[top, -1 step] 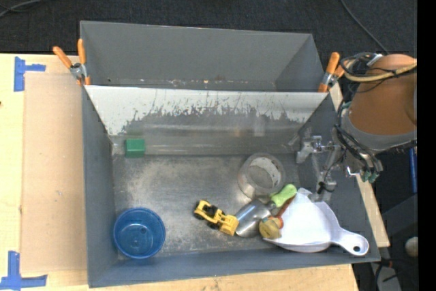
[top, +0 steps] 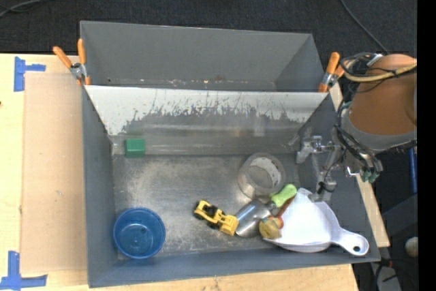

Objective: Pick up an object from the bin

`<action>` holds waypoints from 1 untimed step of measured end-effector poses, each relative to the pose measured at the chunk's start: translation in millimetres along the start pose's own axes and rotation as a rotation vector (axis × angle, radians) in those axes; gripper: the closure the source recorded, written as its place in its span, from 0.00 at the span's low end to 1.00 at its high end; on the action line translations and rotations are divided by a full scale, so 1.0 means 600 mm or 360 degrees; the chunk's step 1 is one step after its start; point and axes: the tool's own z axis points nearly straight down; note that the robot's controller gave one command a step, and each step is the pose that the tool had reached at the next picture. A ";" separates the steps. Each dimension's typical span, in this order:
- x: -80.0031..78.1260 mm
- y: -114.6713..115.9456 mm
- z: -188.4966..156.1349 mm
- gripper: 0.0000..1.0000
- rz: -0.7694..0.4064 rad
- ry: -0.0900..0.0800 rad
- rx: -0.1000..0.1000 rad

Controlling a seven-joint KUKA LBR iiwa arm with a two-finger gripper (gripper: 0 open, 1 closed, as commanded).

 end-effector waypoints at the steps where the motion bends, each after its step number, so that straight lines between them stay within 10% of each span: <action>1: -0.058 0.075 -0.027 0.00 -0.0106 0.0000 0.0001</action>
Offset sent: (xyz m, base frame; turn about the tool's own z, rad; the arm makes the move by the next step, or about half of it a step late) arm 0.0311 0.0236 0.0090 -0.1247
